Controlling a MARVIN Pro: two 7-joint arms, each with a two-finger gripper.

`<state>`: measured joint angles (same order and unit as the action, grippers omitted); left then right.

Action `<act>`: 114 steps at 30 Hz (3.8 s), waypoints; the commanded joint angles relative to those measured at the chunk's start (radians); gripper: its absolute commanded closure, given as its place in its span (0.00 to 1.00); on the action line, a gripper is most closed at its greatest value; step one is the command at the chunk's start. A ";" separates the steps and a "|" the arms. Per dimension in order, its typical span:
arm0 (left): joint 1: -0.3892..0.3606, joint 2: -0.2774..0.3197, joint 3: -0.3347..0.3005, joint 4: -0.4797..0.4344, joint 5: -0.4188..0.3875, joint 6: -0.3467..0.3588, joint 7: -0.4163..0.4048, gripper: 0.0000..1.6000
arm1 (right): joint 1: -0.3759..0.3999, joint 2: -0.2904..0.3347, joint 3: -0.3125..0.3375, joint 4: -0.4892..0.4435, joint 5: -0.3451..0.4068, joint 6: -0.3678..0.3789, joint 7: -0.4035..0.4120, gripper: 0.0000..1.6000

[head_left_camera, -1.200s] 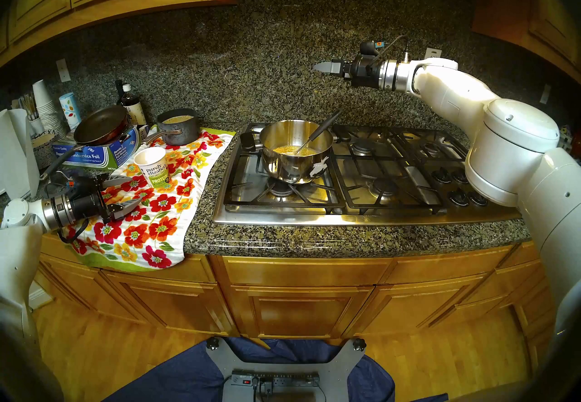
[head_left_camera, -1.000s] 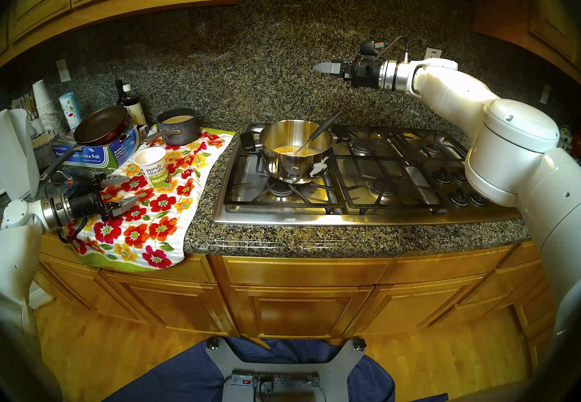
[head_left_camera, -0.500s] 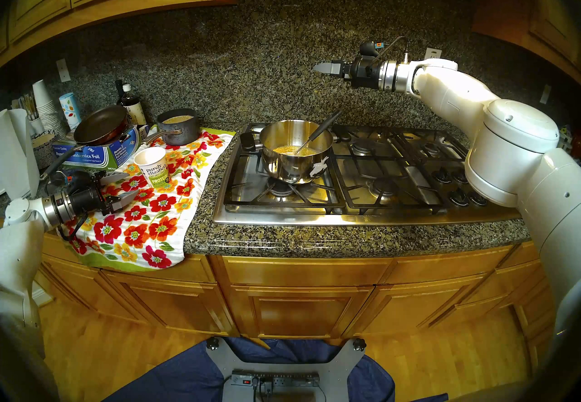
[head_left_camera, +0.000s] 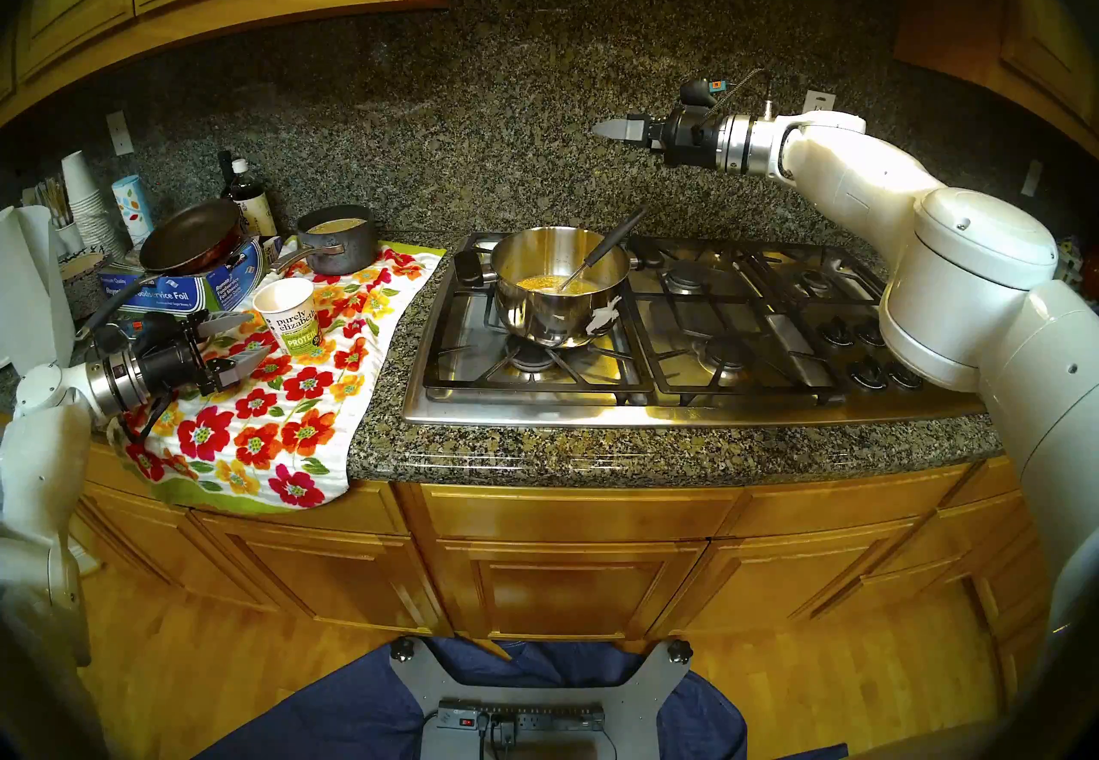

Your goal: Pour oats into pot and stir with a spoon

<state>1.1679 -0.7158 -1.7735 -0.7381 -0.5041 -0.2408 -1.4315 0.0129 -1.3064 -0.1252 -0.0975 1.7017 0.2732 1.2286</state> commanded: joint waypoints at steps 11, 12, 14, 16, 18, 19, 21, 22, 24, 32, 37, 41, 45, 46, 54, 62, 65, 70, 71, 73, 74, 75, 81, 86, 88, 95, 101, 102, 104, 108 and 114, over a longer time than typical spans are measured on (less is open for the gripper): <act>-0.122 -0.010 0.025 0.049 0.013 -0.036 -0.002 0.00 | 0.044 0.001 0.009 -0.003 0.006 0.002 0.000 0.00; -0.126 -0.012 0.028 0.052 0.015 -0.037 0.001 0.00 | 0.044 0.001 0.009 -0.003 0.006 0.002 0.000 0.00; -0.145 -0.016 0.037 0.069 0.024 -0.044 0.002 0.00 | 0.044 0.001 0.009 -0.003 0.006 0.002 0.000 0.00; -0.158 -0.019 0.045 0.080 0.030 -0.049 0.004 0.00 | 0.044 0.001 0.009 -0.003 0.006 0.002 0.000 0.00; -0.169 -0.021 0.051 0.089 0.035 -0.052 0.007 0.00 | 0.043 0.001 0.009 -0.003 0.006 0.002 0.000 0.00; -0.169 -0.021 0.051 0.089 0.035 -0.052 0.007 0.00 | 0.043 0.001 0.009 -0.003 0.006 0.002 0.000 0.00; -0.187 -0.024 0.061 0.106 0.041 -0.057 0.008 0.00 | 0.043 0.001 0.009 -0.003 0.006 0.002 0.000 0.00; -0.187 -0.024 0.061 0.106 0.041 -0.057 0.008 0.00 | 0.043 0.001 0.009 -0.003 0.006 0.002 0.000 0.00; -0.203 -0.027 0.070 0.120 0.044 -0.059 0.006 0.00 | 0.043 0.001 0.009 -0.003 0.006 0.002 0.000 0.00; -0.235 -0.035 0.091 0.152 0.050 -0.056 -0.011 0.00 | 0.043 0.001 0.009 -0.003 0.006 0.002 0.000 0.00; -0.251 -0.041 0.104 0.169 0.052 -0.057 -0.031 0.00 | 0.044 0.001 0.009 -0.003 0.006 0.002 0.000 0.00; -0.261 -0.047 0.112 0.175 0.055 -0.062 -0.043 0.00 | 0.044 0.001 0.010 -0.003 0.006 0.002 0.000 0.00; -0.271 -0.052 0.118 0.183 0.056 -0.070 -0.052 0.00 | 0.044 0.001 0.010 -0.003 0.006 0.002 0.000 0.00; -0.272 -0.053 0.119 0.184 0.057 -0.071 -0.052 0.00 | 0.044 0.001 0.010 -0.003 0.006 0.002 0.000 0.00; -0.286 -0.060 0.130 0.198 0.062 -0.086 -0.052 0.00 | 0.044 0.001 0.010 -0.003 0.006 0.003 0.000 0.00; -0.301 -0.066 0.140 0.219 0.070 -0.098 -0.052 0.00 | 0.044 0.001 0.010 -0.003 0.006 0.003 0.000 0.00; -0.307 -0.066 0.146 0.226 0.076 -0.102 -0.052 0.00 | 0.044 0.001 0.010 -0.003 0.005 0.003 0.000 0.00; -0.314 -0.068 0.157 0.232 0.086 -0.111 -0.052 0.23 | 0.044 0.001 0.010 -0.003 0.005 0.003 0.000 0.00; -0.316 -0.068 0.159 0.234 0.086 -0.112 -0.052 0.37 | 0.044 0.001 0.010 -0.003 0.005 0.003 0.000 0.00; -0.318 -0.069 0.161 0.236 0.087 -0.115 -0.052 0.41 | 0.044 0.001 0.010 -0.003 0.005 0.003 0.000 0.00; -0.319 -0.069 0.163 0.237 0.088 -0.117 -0.052 0.52 | 0.044 0.001 0.010 -0.003 0.005 0.003 0.000 0.00; -0.319 -0.068 0.165 0.238 0.089 -0.118 -0.052 0.55 | 0.044 0.001 0.010 -0.003 0.005 0.003 0.000 0.00; -0.318 -0.067 0.174 0.241 0.088 -0.126 -0.052 0.52 | 0.044 0.001 0.010 -0.003 0.005 0.003 -0.001 0.00; -0.308 -0.060 0.176 0.223 0.082 -0.127 -0.052 0.51 | 0.044 0.001 0.010 -0.003 0.005 0.003 -0.001 0.00; -0.305 -0.054 0.175 0.206 0.078 -0.125 -0.052 0.51 | 0.044 0.001 0.010 -0.003 0.005 0.003 0.000 0.00; -0.305 -0.040 0.176 0.154 0.071 -0.107 -0.052 0.52 | 0.044 0.001 0.010 -0.003 0.005 0.002 0.000 0.00; -0.303 -0.029 0.169 0.111 0.064 -0.085 -0.052 0.51 | 0.043 0.001 0.010 -0.003 0.005 0.002 0.000 0.00; -0.302 -0.028 0.167 0.103 0.063 -0.080 -0.052 0.51 | 0.043 0.001 0.010 -0.003 0.005 0.002 0.000 0.00; -0.297 -0.025 0.163 0.081 0.059 -0.070 -0.052 0.51 | 0.043 0.001 0.010 -0.003 0.005 0.002 0.000 0.00; -0.286 -0.023 0.158 0.034 0.054 -0.052 -0.052 0.51 | 0.043 0.001 0.010 -0.003 0.005 0.002 0.000 0.00; -0.269 -0.021 0.154 -0.054 0.054 -0.027 -0.052 0.51 | 0.043 0.001 0.010 -0.003 0.005 0.002 0.000 0.00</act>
<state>0.9080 -0.7543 -1.5977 -0.6868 -0.4225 -0.2925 -1.4854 0.0125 -1.3064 -0.1243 -0.0975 1.6993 0.2736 1.2286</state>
